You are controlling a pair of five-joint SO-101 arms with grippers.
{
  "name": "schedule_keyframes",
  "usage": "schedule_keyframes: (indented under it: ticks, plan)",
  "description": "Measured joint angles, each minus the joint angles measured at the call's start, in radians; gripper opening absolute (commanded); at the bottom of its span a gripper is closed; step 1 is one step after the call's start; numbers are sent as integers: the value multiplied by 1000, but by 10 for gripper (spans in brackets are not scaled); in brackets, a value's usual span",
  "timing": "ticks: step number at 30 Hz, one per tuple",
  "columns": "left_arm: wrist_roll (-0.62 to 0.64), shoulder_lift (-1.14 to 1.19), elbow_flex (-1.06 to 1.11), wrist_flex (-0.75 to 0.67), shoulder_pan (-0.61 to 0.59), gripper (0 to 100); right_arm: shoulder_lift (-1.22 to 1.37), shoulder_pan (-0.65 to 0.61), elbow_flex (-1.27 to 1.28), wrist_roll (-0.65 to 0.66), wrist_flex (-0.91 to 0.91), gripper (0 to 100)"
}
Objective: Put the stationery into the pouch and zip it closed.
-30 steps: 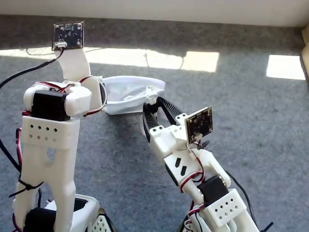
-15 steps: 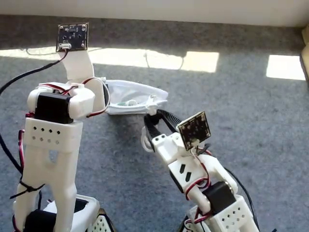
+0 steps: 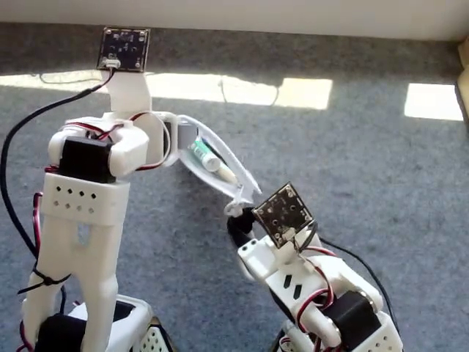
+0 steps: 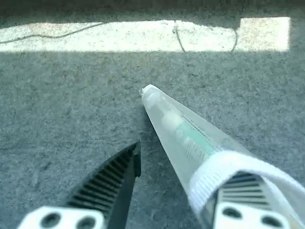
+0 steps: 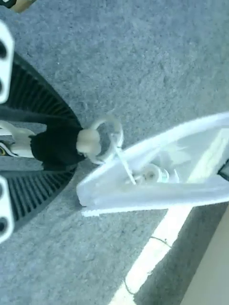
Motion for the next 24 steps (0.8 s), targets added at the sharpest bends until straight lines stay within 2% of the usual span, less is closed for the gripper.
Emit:
schedule_keyframes:
  ticks: [6, 15, 24]
  plan:
    - [-77, 0, 0, -61, 146, 264, -2, -5, -17, 0, 94, 5]
    - [-153, 3, 0, -150, 344, 288, -2, -5, -17, 0, 100, 5]
    - [-184, 3, -32, -160, 427, 303, -8, -5, -17, 0, 135, 5]
